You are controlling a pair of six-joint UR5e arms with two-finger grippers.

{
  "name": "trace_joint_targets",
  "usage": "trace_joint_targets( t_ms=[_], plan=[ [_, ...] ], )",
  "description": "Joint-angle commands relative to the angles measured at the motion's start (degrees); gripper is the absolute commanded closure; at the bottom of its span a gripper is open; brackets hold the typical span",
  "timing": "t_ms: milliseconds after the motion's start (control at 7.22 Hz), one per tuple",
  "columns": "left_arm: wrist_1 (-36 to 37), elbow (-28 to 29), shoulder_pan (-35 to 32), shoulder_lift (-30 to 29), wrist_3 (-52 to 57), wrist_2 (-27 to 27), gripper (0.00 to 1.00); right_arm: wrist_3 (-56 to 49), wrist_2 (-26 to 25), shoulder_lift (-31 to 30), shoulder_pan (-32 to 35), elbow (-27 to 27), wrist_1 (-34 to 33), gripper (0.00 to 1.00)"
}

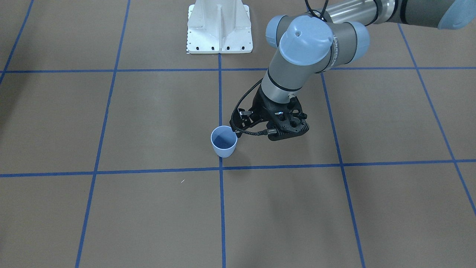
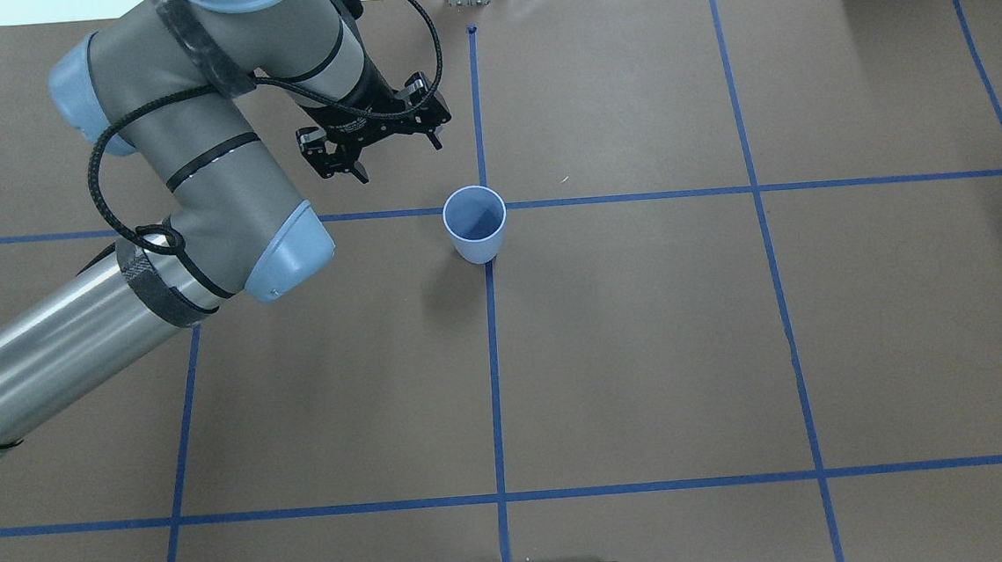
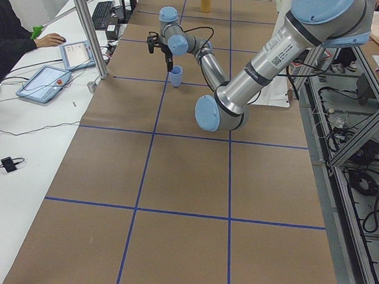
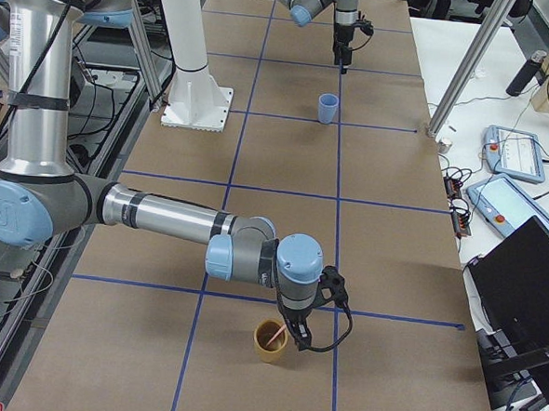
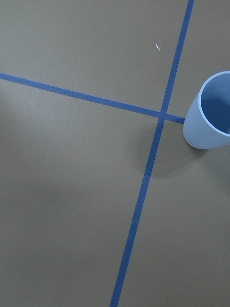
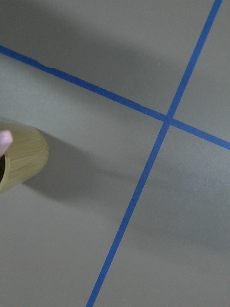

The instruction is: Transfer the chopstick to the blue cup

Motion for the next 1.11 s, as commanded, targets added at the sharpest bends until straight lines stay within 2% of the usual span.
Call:
trace_joint_targets(
  t_ms=[0,277,554,970],
  plan=[
    [0.00,0.00,-0.07,0.00,0.00,0.00,0.02,-0.07,3.28,-0.39,-0.01,-0.72,1.25,0.07],
    [0.00,0.00,-0.07,0.09,0.00,0.00,0.02,-0.24,3.56,-0.48,-0.09,-0.64,1.34,0.24],
    [0.00,-0.18,-0.07,0.44,0.00,0.00,0.02,0.02,3.47,-0.48,-0.44,-0.81,3.26,0.38],
    [0.00,-0.27,-0.16,0.53,0.00,0.00,0.02,-0.07,3.56,-0.31,-0.80,-0.72,3.36,0.66]
  ],
)
